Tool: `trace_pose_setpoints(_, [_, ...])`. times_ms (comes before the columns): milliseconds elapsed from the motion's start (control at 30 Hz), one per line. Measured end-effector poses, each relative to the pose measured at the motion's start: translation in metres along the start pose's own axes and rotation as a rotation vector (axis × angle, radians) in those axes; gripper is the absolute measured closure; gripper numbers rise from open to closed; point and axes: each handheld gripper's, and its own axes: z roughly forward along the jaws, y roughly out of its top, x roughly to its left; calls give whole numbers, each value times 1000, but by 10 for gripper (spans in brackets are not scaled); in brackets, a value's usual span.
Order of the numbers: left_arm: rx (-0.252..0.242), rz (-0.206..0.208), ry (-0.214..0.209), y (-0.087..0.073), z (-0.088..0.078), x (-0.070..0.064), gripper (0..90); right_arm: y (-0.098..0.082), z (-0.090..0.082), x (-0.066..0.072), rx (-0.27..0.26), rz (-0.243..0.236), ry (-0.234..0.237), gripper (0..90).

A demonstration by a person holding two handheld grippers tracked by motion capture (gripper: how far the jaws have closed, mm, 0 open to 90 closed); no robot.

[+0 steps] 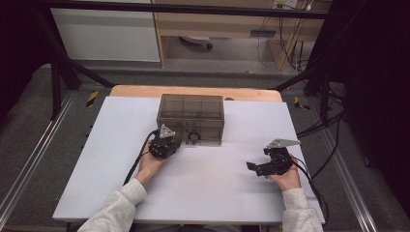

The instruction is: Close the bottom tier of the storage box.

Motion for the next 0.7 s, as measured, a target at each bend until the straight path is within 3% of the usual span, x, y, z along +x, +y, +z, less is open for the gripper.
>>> trace_pose_setpoints(700, [-22, -4, 20, 2, 3, 4, 896, 0, 1, 0, -1, -7, 4, 5])
